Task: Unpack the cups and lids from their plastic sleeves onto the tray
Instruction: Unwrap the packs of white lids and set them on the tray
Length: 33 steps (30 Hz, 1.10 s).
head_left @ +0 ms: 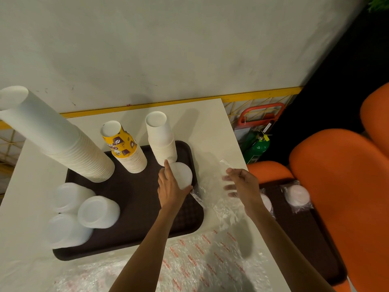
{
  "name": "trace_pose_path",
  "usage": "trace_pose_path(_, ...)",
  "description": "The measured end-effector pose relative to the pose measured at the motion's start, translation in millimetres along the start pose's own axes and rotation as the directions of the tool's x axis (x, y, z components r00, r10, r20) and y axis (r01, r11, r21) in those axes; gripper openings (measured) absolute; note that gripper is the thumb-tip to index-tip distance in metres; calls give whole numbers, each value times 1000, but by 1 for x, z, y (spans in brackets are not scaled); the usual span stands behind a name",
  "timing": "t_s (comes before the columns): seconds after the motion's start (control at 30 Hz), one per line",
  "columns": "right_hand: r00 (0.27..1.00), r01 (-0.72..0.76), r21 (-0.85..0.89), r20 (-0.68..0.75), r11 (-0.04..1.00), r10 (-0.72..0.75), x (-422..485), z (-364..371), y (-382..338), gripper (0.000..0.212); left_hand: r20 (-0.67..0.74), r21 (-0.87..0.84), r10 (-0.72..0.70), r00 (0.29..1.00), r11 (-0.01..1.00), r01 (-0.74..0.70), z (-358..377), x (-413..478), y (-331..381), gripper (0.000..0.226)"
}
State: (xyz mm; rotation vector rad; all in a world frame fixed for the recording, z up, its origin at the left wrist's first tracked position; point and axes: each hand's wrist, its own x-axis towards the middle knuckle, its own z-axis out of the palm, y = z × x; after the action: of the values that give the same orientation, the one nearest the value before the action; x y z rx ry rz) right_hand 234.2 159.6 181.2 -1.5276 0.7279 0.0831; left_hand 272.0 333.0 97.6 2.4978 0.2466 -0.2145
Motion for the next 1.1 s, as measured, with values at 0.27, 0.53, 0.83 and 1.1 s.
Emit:
trace_pose_path(0.27,1000,-16,61,16,998,15,-4,-3,-6,11,-19,6,-19,1000,1000,19,-1,-2,-2,118)
trace_pose_path(0.53,986,-149,224,110,963,127,-12,0,-18,21,-155,-537,-89,984,843,-8,-42,-49,6,48)
trace_pose_path(0.83,956,-235,350,254,907,149,-38,15,-19,32,532,-733,-12,847,494,468,-61,-117,23,46)
trace_pose_path(1.1,959,-274,587,230,762,168,-48,11,-23,39,369,-848,220,903,478,230,-79,-145,22,78)
